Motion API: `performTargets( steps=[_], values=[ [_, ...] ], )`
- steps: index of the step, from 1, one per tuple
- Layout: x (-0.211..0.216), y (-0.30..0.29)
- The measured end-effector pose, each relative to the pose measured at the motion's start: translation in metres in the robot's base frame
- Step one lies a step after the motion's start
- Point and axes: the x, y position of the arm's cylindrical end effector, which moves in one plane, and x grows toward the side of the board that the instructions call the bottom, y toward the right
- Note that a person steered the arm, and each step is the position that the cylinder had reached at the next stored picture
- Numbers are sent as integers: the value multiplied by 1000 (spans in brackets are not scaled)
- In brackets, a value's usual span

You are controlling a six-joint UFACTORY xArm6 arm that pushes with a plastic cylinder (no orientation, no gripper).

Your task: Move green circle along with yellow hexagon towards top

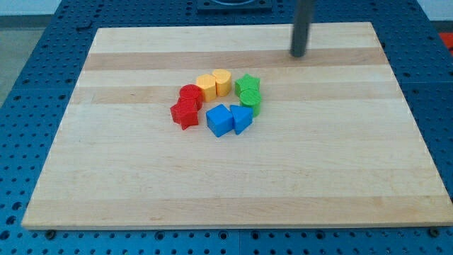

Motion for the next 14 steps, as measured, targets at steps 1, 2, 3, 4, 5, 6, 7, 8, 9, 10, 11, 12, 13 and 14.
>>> performTargets(
  steps=[1, 2, 3, 4, 5, 6, 7, 8, 9, 10, 11, 12, 13, 14],
  values=[
    [47, 48],
    [57, 53],
    [79, 53],
    [117, 48],
    [145, 12],
    [146, -41],
    [142, -96],
    [142, -153],
    [135, -213],
    [130, -217],
    [141, -150],
    [153, -112],
    [151, -111],
    [134, -132]
  ],
)
